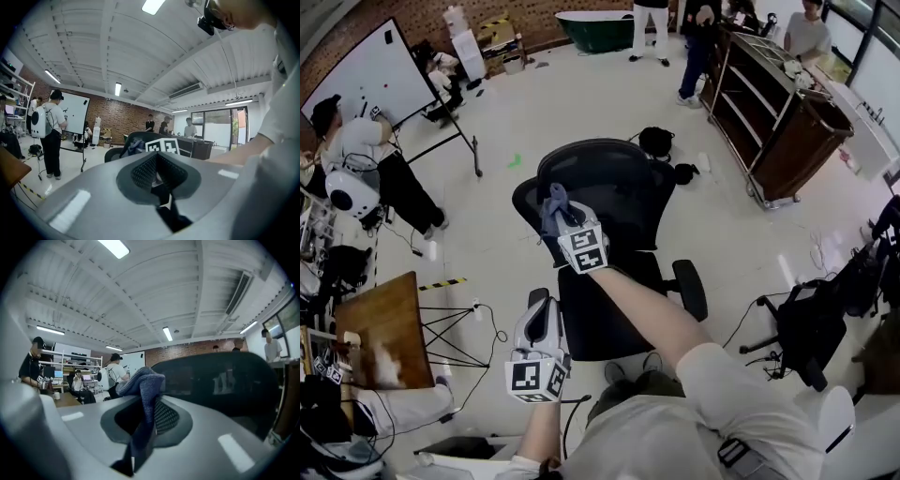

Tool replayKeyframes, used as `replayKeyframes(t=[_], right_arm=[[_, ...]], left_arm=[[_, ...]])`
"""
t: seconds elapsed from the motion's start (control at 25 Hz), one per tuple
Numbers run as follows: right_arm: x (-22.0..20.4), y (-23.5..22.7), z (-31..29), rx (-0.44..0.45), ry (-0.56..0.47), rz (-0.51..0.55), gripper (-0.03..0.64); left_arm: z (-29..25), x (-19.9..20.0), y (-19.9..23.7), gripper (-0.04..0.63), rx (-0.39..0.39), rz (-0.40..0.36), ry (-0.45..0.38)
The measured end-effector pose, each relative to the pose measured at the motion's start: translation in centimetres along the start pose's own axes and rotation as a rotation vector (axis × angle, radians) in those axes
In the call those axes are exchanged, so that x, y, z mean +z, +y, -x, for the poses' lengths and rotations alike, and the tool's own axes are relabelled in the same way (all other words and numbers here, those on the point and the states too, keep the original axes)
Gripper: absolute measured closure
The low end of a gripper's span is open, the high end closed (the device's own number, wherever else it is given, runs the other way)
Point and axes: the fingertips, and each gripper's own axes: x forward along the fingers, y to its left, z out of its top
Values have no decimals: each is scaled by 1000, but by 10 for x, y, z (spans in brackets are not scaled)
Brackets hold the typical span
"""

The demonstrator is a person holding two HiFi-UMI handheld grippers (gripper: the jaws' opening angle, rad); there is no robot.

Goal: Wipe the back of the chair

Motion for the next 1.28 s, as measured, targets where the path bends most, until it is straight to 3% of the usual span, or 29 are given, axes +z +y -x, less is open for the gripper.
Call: replayKeyframes(t=[0.24,0.4,0.56,0.72,0.84,0.96,1.08,1.28], right_arm=[[-28,-3,-48,-29,18,29,571],[-28,-84,-15,-192,0,21,571],[-67,-176,67,-367,22,34,571],[-79,-207,101,-393,13,62,572],[-67,-173,98,-327,-8,55,571],[-58,-88,72,-157,-28,90,572],[-83,1,17,-4,20,53,572],[-124,50,-80,37,148,14,572]], left_arm=[[7,-10,30,528,69,-3,42],[6,-18,47,528,55,15,52],[14,-36,35,528,5,27,52],[7,-48,18,528,-44,37,59],[5,-47,10,528,-54,33,53],[3,-34,6,528,-40,25,30],[5,-17,11,528,-14,21,12],[2,-7,25,528,51,15,5]])
